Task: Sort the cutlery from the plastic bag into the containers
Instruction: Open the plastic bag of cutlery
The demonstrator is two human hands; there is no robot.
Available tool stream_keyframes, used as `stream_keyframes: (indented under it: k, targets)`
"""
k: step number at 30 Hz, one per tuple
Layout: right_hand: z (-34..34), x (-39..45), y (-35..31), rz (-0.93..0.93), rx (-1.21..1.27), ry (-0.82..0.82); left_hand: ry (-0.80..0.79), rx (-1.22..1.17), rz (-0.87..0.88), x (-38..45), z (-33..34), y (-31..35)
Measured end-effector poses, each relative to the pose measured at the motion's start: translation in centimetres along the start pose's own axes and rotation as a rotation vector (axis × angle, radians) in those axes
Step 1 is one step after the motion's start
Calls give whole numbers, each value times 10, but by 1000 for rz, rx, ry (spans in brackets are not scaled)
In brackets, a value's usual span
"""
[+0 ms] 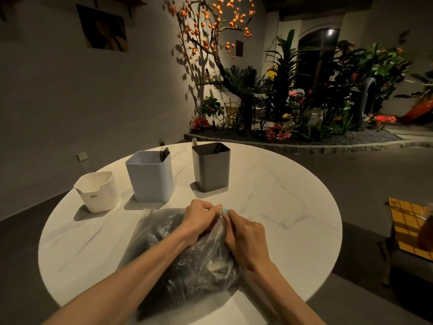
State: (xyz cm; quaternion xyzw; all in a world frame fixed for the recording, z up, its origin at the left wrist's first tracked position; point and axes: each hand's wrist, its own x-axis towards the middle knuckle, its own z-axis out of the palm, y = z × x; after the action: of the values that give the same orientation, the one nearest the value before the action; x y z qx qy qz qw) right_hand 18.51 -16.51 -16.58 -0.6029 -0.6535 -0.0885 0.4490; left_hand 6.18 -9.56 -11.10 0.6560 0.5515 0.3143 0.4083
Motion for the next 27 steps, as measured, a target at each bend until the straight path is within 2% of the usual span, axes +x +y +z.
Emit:
stream_keyframes:
  k: [4, 8, 11, 13, 17, 19, 21, 23, 27]
  targets:
    - [-11, 6, -5, 41, -25, -18, -93, -7, 3, -2, -12, 5]
    - [-22, 18, 3, 227, 193, -92, -175, -188, 1, -6, -18, 12]
    - [-34, 31, 8, 305, 349, -36, -216, -280, -11, -10, -17, 21]
    - [-41, 40, 13, 372, 420, 9, -283, -176, 17, -9, -13, 24]
    - [-53, 50, 22, 465, 509, 48, -407, 279, 15, -14, -1, 20]
    - [-58, 51, 27, 489, 520, 72, -317, 455, 122, -18, 2, 19]
    - [-62, 50, 35, 500, 519, 117, -146, 397, 223, -14, 1, 17]
    - [-66, 50, 46, 527, 511, 163, -36, 292, 224, -11, -7, 19]
    - [-66, 49, 66, 610, 553, 207, -50, 157, 155, 4, -25, 11]
